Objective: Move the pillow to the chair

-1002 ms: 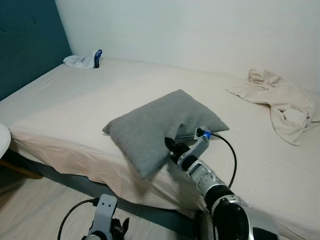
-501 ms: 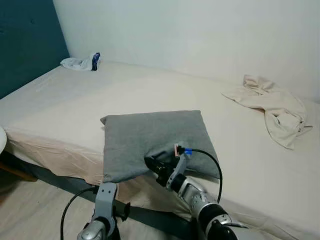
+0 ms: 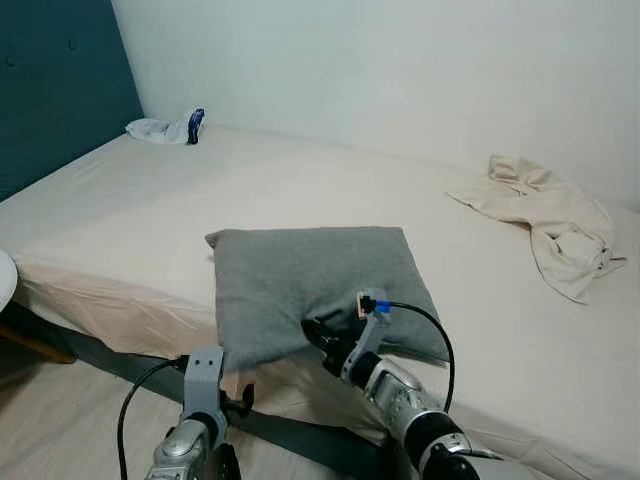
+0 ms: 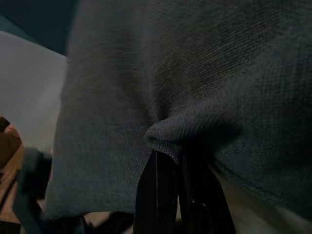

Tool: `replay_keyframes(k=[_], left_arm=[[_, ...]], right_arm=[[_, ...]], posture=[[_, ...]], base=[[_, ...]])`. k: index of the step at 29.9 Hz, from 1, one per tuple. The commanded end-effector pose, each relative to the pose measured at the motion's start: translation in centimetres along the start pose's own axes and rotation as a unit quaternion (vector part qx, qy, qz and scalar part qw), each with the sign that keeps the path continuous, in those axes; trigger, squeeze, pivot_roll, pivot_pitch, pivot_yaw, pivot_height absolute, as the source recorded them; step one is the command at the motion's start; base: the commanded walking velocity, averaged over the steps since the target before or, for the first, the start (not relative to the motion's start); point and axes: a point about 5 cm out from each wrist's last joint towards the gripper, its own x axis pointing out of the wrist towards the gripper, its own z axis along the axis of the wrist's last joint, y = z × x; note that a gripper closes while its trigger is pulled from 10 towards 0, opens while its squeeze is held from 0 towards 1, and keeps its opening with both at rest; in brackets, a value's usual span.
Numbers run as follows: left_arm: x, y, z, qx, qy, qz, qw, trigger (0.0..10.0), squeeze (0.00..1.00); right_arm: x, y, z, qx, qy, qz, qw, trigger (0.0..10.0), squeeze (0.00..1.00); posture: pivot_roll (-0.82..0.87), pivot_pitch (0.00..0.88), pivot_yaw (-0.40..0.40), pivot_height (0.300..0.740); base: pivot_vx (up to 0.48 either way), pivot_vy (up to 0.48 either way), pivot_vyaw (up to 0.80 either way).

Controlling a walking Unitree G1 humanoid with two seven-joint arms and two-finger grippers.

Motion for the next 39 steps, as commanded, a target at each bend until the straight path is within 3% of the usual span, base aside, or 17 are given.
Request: replay_keyframes(k=[1, 6, 16, 25, 39], left_arm=[[-0.4, 0.4, -1.0, -0.007, 0.023, 0.009, 1.0, 10.0, 0.0], [-0.7, 0.3, -1.9, -0.012, 0.04, 0.012, 0.999, 10.0, 0.0], [-0.7, 0.4, -1.9, -0.01, 0.041, 0.013, 0.999, 10.0, 0.0], [-0.9, 0.6, -2.3, -0.01, 0.049, 0.02, 0.999, 10.0, 0.0], [-2.1, 1.9, -4.8, -0.011, 0.126, 0.068, 0.99, 10.0, 0.0]], right_arm=[[-1.1, -1.2, -0.9, 0.003, 0.014, -0.033, 0.999, 10.0, 0.0], [-1.2, -1.3, -0.9, 0.011, 0.004, -0.032, 0.999, 10.0, 0.0], [-0.8, -1.0, -0.3, 0.003, -0.004, -0.029, 1.0, 10.0, 0.0], [-2.1, -2.0, -2.4, -0.012, 0.041, -0.066, 0.997, 10.0, 0.0], [-2.5, -2.4, -2.8, -0.012, 0.047, -0.08, 0.996, 10.0, 0.0]], posture=[[0.09, 0.0, -0.045, 0.546], [0.09, 0.0, -0.044, 0.574], [0.1, 0.0, -0.042, 0.612], [0.1, 0.0, -0.048, 0.654], [0.09, 0.0, -0.04, 0.72]], base=[[0.0, 0.0, 0.0], [0.0, 0.0, 0.0], [0.0, 0.0, 0.0], [0.0, 0.0, 0.0], [0.0, 0.0, 0.0]])
